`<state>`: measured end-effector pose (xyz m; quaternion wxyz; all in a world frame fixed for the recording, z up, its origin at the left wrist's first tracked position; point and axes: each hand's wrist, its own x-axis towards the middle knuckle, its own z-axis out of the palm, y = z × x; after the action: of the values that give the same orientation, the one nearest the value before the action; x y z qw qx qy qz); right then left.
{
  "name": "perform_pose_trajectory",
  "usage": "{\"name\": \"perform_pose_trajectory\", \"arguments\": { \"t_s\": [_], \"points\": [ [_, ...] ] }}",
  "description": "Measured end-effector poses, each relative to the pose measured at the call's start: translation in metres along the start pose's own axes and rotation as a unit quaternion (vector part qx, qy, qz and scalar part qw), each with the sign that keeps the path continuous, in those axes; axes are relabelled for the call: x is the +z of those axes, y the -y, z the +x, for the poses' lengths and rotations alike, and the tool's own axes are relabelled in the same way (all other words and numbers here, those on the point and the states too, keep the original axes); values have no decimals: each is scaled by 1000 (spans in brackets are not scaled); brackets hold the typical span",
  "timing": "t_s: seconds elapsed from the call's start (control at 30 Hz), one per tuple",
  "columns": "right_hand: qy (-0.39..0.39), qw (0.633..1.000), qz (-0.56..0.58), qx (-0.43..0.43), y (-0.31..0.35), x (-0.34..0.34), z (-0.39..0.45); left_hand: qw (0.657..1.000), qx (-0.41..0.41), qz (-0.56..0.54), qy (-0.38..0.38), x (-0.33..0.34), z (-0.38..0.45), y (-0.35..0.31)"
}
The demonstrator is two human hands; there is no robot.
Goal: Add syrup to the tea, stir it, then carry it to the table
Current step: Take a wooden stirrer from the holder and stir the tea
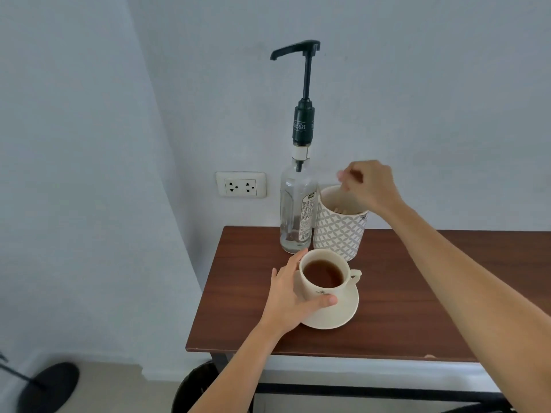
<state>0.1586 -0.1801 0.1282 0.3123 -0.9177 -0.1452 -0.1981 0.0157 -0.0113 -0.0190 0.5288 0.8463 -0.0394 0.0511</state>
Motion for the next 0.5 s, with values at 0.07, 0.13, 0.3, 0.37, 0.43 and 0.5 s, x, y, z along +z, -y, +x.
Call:
{"name": "perform_pose_trajectory", "arguments": {
  "t_s": [0.07,0.13,0.3,0.37,0.43,0.5],
  "points": [
    [-111,992,60,-20,12,-24,-8,1000,0,-5,0,-1,0,-1],
    [-210,967,142,-39,24,-49,-25,1000,0,-13,3,-1,-1,-2],
    [-191,946,257,-52,29,-59,-93,1000,-3,-31,-2,1,-1,1],
    [-85,974,203,-49,14,-36,-113,999,-2,-41,-2,1,0,3],
    [-25,988,134,-69,-1,-16,-128,999,2,-46,-4,2,1,4],
    [-8,990,102,-98,-10,-5,-138,999,9,-44,-9,2,1,5]
  ]
}}
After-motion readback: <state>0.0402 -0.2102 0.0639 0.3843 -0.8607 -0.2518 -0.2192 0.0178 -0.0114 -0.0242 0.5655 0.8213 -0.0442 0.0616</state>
